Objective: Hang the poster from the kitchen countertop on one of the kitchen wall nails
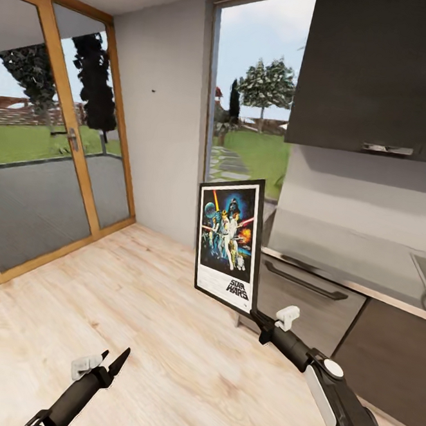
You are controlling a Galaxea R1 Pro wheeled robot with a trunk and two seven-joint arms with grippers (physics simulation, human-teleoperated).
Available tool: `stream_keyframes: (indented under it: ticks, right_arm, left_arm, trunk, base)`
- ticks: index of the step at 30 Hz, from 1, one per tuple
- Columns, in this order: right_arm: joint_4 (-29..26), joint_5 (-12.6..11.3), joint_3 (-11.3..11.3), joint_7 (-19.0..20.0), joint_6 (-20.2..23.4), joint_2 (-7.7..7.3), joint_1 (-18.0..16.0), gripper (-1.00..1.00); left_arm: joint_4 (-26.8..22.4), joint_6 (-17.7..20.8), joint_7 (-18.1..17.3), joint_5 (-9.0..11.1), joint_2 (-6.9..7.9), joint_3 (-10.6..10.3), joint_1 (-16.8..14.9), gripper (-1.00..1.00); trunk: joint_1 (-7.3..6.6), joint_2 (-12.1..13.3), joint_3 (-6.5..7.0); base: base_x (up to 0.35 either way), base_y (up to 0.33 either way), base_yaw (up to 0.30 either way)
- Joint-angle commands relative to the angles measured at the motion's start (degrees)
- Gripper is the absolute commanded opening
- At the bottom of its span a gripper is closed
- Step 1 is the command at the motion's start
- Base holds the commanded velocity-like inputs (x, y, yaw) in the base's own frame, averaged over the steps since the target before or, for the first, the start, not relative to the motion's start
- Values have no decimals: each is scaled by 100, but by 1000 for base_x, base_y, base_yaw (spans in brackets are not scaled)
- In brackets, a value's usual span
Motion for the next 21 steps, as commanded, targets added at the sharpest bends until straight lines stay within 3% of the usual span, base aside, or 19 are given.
stream_keyframes:
  ticks: [1,21]
  right_arm:
    - [3,-41,14,12,-13,-5,-5,-100]
    - [-23,-33,17,-21,-57,-2,-7,-100]
  left_arm:
    - [5,-34,-19,61,6,-41,-12,100]
    - [11,-34,-19,61,7,-49,-12,100]
  trunk:
    - [6,-13,-13]
    - [6,-13,-13]
  base:
    - [267,258,33]
    - [267,258,5]
